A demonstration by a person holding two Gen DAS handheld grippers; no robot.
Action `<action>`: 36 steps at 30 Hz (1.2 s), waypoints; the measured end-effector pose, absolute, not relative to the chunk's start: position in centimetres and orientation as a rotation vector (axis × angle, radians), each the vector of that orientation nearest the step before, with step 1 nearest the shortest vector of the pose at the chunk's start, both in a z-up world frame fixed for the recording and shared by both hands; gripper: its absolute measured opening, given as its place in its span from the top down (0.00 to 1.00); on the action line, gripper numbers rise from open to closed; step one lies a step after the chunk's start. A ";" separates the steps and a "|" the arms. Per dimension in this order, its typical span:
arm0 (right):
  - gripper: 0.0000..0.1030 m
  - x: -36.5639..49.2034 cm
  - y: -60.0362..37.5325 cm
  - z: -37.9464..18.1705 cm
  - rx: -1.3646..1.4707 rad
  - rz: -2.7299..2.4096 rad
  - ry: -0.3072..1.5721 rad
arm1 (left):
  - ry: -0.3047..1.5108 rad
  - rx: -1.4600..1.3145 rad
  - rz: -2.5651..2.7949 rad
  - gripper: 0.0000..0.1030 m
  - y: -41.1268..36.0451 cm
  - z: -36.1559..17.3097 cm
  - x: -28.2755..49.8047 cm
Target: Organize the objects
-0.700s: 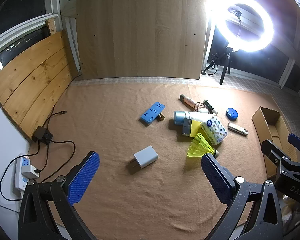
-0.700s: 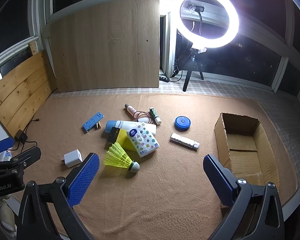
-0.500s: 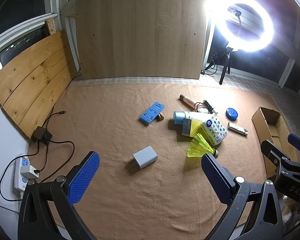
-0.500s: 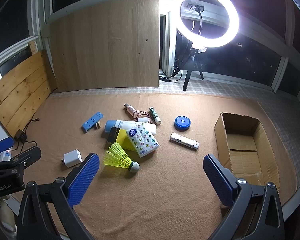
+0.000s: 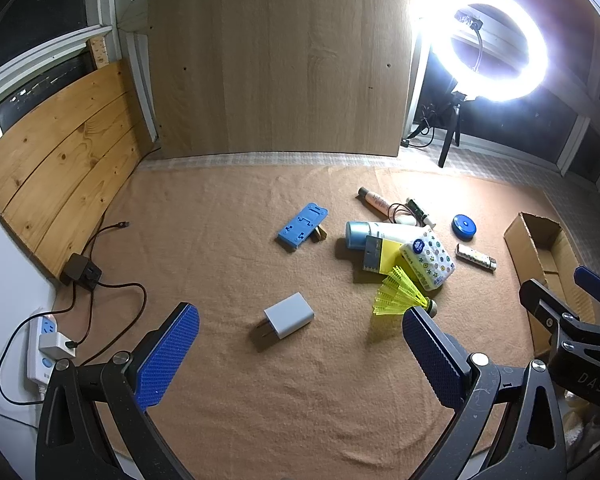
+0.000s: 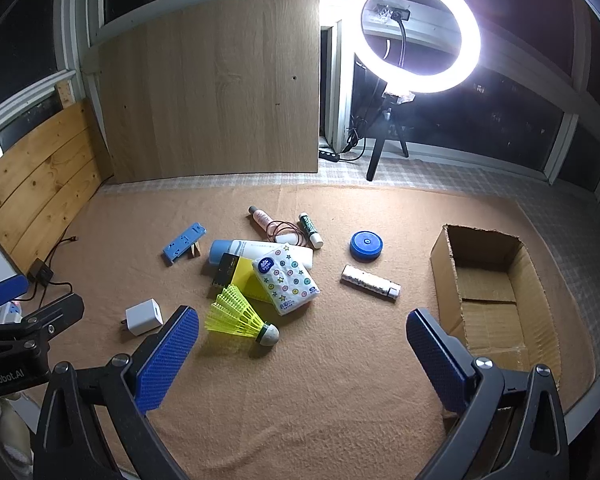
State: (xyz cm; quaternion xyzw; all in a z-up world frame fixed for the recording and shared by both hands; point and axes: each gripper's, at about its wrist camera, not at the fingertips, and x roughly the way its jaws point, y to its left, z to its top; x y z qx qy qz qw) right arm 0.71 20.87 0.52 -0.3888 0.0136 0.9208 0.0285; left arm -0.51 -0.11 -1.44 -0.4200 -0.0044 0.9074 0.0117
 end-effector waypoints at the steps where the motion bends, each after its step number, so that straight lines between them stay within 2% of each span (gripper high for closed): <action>1: 0.00 0.6 20.8 0.5 -1.202 2.841 0.042 | -0.013 -1.310 2.830 0.00 -0.1 -1.4 -0.5; 36: 0.00 0.7 20.9 0.4 -1.221 2.827 0.052 | -0.013 -1.325 2.810 0.00 0.2 -1.8 -0.4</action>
